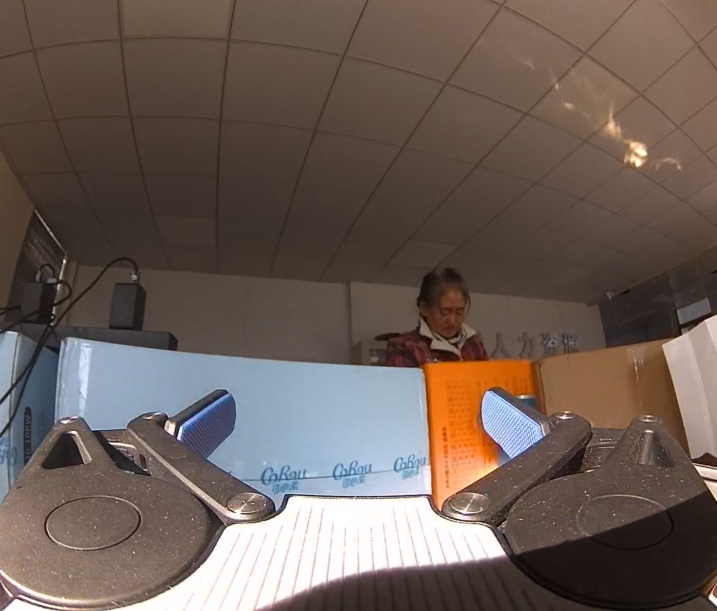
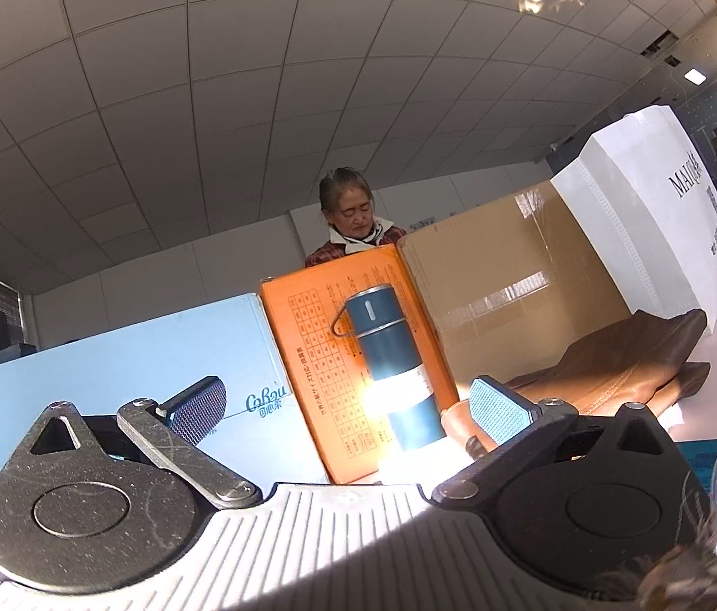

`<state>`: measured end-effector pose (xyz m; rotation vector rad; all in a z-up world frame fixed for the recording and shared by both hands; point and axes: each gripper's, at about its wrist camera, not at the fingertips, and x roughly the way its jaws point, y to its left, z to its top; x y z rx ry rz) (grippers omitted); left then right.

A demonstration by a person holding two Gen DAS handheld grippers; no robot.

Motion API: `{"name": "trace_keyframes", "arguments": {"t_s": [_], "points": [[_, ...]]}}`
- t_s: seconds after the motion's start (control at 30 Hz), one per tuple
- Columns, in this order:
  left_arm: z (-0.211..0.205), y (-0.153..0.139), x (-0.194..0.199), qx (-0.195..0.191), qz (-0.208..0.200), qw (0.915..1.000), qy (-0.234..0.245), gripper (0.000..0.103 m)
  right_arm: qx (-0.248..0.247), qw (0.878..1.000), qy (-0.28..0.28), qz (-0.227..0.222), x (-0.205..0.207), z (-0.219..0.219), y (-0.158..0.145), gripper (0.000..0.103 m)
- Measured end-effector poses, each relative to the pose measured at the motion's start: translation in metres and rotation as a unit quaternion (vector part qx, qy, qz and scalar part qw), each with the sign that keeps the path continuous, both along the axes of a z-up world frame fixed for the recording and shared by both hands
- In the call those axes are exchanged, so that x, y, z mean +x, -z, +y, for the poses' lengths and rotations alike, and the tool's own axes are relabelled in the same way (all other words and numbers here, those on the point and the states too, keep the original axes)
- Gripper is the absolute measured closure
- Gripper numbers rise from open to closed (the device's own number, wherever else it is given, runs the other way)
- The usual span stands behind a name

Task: Fold clothes
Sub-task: 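Move both tools over to the cream knit sweater on the table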

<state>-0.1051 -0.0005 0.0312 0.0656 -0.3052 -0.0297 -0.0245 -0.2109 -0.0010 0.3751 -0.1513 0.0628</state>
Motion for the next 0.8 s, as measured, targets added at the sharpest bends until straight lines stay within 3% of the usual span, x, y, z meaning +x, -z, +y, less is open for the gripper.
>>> {"name": "trace_keyframes", "arguments": {"t_s": [0.07, 0.23, 0.43, 0.5, 0.6, 0.7, 0.8], "points": [[0.004, -0.004, -0.014, 0.005, 0.007, 0.9999, -0.006, 0.0, 0.009, 0.999, -0.053, -0.006, -0.002, -0.001, 0.0, 0.0], [0.036, -0.01, -0.066, 0.003, -0.022, 0.996, -0.086, 0.0, 0.022, 0.985, -0.172, 0.018, 0.003, 0.004, 0.0, 0.0], [0.106, -0.011, -0.125, -0.033, -0.014, 0.9782, -0.205, 0.0, 0.062, 0.96, -0.268, 0.061, 0.006, 0.004, 0.004, 0.0], [0.135, -0.007, -0.147, -0.053, -0.004, 0.9628, -0.265, 0.0, 0.053, 0.953, -0.289, 0.073, 0.004, 0.009, 0.005, 0.0], [0.179, -0.002, -0.178, -0.101, 0.021, 0.9331, -0.344, 0.0, 0.034, 0.941, -0.322, 0.102, 0.008, 0.024, 0.005, 0.0], [0.226, 0.005, -0.205, -0.179, 0.049, 0.8974, -0.4, 0.0, 0.049, 0.92, -0.359, 0.148, 0.008, 0.045, 0.005, 0.0], [0.279, 0.014, -0.228, -0.297, 0.085, 0.8619, -0.402, 0.0, 0.081, 0.888, -0.415, 0.182, 0.001, 0.076, 0.003, 0.0]]}}
